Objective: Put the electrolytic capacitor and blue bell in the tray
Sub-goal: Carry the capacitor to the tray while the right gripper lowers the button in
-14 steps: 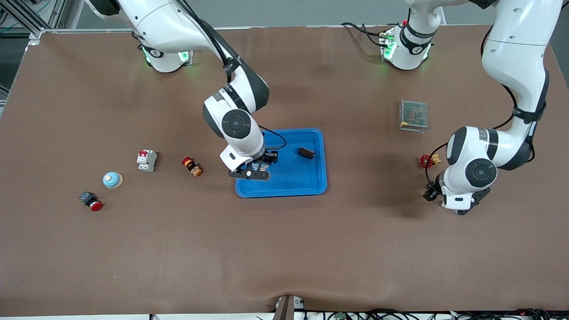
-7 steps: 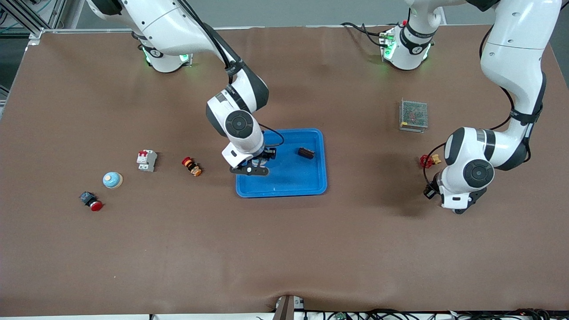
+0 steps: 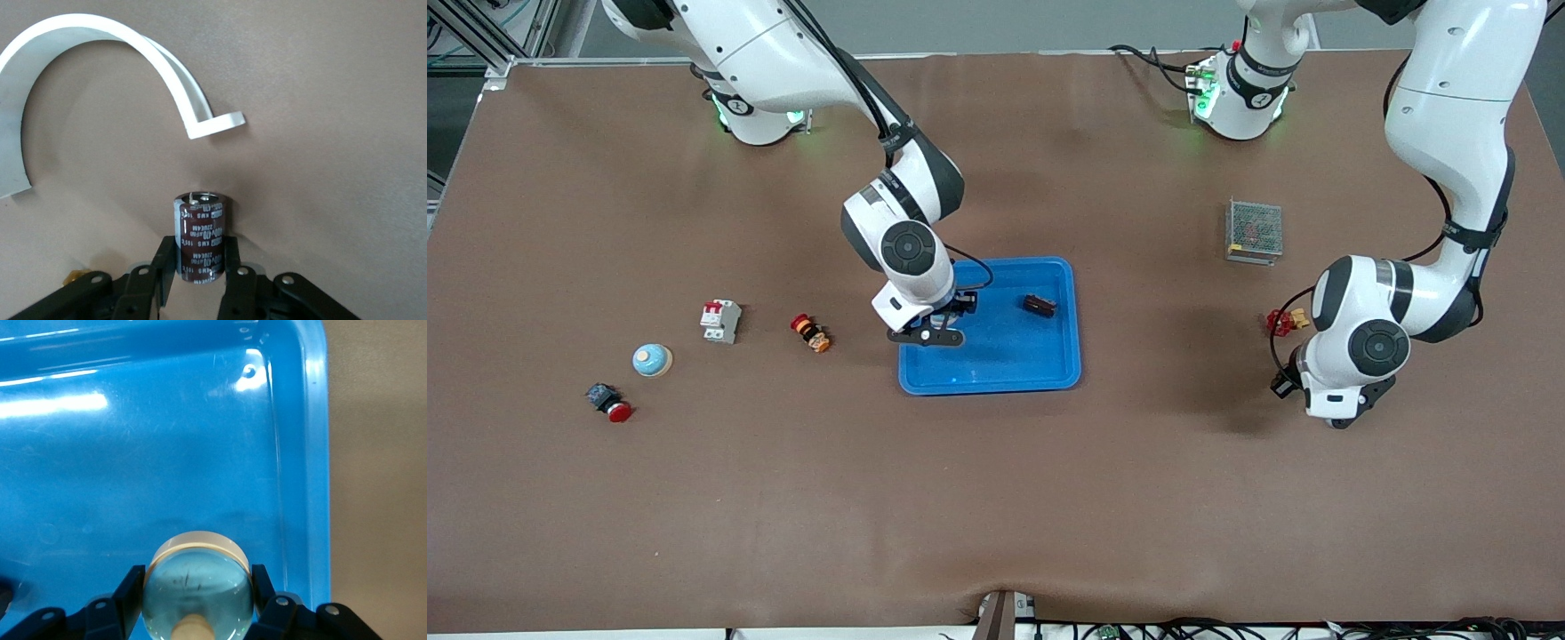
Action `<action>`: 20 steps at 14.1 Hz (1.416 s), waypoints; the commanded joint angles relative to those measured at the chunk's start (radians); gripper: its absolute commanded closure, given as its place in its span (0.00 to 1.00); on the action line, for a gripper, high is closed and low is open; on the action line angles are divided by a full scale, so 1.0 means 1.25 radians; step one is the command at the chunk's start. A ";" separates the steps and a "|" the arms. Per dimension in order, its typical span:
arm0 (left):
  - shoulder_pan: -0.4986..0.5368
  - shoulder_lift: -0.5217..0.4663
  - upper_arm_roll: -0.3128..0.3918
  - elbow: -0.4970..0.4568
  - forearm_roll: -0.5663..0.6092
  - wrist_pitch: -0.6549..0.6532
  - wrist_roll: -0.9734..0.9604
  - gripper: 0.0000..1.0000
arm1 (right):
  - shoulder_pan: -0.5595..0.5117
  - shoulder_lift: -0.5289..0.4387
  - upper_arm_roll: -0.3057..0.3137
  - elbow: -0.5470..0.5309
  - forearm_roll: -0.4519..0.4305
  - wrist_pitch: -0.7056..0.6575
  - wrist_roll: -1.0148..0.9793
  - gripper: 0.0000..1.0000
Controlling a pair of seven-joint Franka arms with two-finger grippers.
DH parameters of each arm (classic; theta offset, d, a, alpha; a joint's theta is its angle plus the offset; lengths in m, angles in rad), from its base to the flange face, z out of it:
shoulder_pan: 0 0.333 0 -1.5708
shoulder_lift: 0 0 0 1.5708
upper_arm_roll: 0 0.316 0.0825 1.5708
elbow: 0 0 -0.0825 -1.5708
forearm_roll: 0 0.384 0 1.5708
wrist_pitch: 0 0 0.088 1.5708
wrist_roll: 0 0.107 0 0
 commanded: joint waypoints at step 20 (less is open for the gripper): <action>-0.283 0.005 -0.015 0.239 -0.021 -0.214 -0.299 1.00 | 0.031 0.023 -0.006 -0.034 -0.007 0.080 0.011 0.55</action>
